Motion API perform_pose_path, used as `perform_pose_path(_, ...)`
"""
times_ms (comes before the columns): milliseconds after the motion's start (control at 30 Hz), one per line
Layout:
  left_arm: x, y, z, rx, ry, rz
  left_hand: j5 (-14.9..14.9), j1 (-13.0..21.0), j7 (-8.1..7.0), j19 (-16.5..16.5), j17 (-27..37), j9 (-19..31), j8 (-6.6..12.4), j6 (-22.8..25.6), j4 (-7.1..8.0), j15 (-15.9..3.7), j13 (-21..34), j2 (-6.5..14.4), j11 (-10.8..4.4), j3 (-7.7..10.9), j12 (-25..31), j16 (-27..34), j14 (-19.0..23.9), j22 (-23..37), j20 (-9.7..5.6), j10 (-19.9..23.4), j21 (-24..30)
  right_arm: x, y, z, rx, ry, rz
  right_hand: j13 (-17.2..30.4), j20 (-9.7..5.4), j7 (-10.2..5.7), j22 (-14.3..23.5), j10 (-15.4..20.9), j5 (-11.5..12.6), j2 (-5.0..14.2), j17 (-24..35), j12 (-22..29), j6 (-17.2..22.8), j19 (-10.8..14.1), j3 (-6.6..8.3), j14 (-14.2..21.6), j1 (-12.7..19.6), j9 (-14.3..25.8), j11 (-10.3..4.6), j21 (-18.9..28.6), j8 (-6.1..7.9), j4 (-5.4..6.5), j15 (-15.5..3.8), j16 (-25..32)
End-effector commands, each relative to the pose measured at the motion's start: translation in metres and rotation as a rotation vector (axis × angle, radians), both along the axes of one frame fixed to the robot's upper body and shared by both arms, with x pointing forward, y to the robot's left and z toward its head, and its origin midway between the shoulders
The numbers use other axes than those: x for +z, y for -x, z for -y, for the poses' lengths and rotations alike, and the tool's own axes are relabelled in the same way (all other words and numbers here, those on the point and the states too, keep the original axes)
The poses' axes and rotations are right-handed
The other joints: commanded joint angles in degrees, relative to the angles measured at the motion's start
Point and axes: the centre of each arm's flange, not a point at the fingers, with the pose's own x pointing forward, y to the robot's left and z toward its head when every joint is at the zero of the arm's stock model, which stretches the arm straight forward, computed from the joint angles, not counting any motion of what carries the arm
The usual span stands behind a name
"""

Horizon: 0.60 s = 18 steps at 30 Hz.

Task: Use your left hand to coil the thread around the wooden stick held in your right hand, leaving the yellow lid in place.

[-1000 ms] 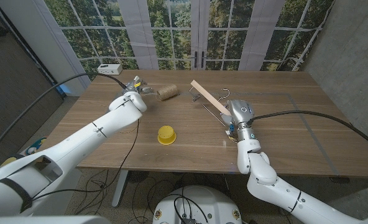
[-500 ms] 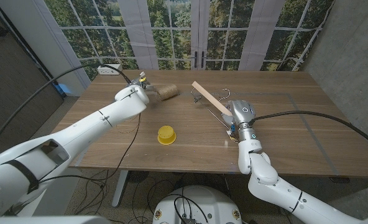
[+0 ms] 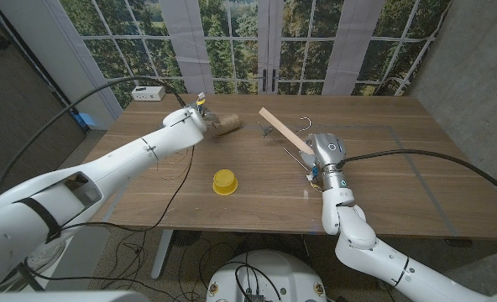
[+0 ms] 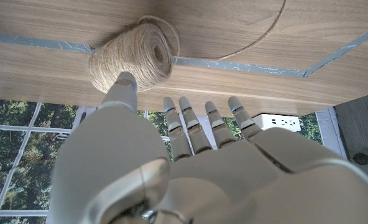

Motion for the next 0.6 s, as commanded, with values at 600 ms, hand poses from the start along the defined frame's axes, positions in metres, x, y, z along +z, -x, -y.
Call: perform_pose_path(600, -0.003, -0.022, 0.013, 0.029, -0.091, -0.212, 0.13, -4.29, 4.05, -2.44, -0.88, -0.05, -3.35, -6.31, 1.35, 1.22, -0.34, 1.44, 2.14, -1.47, -4.27, -1.90, -1.29, 0.00, 0.40, -5.10, -1.83, 0.011, 0.030, -0.011, 0.060, 0.031, 0.113, 3.93, -5.32, -3.60, -0.24, 0.81, 0.42, 9.72, 1.40, 0.21, 3.87, -0.72, -0.25, 1.02, 10.66, 0.34, -0.82, 1.55, -0.21, 0.55, -3.97, -1.12)
